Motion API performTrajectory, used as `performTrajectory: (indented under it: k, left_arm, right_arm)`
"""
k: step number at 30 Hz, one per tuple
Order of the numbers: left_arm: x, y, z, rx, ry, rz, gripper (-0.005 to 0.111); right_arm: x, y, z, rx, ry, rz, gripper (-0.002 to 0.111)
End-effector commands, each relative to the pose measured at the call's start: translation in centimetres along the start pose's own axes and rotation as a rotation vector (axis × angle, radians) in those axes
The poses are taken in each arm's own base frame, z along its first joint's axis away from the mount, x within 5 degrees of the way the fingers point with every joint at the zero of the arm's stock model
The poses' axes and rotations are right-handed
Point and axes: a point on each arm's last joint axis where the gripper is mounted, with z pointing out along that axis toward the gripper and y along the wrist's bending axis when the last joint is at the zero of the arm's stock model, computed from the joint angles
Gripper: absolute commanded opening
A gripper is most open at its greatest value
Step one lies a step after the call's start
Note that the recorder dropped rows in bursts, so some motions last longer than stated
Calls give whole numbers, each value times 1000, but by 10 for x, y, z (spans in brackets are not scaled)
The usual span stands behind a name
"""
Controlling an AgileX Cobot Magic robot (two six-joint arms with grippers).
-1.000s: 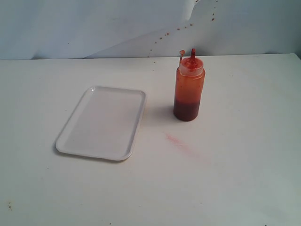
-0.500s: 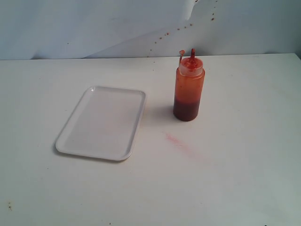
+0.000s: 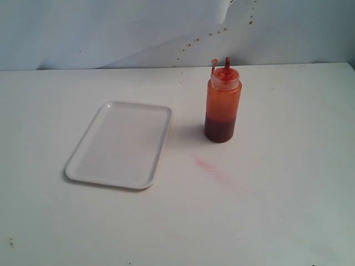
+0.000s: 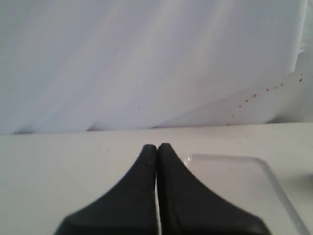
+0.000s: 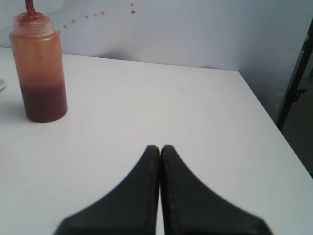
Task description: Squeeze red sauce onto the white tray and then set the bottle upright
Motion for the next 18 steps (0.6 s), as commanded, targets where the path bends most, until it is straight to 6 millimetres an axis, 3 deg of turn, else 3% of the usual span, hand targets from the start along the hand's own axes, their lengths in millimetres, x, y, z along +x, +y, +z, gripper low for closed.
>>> performTrajectory:
  k: [1, 6, 18]
  left_arm:
    - [-11, -1, -1, 13, -135, -18, 1]
    - [-20, -2, -3, 22, -234, -18, 1]
    - [-19, -2, -2, 26, -228, -54, 1]
  right_arm:
    - [1, 0, 0, 0, -4, -5, 0]
    - [1, 0, 0, 0, -4, -5, 0]
    - [1, 0, 0, 0, -4, -5, 0]
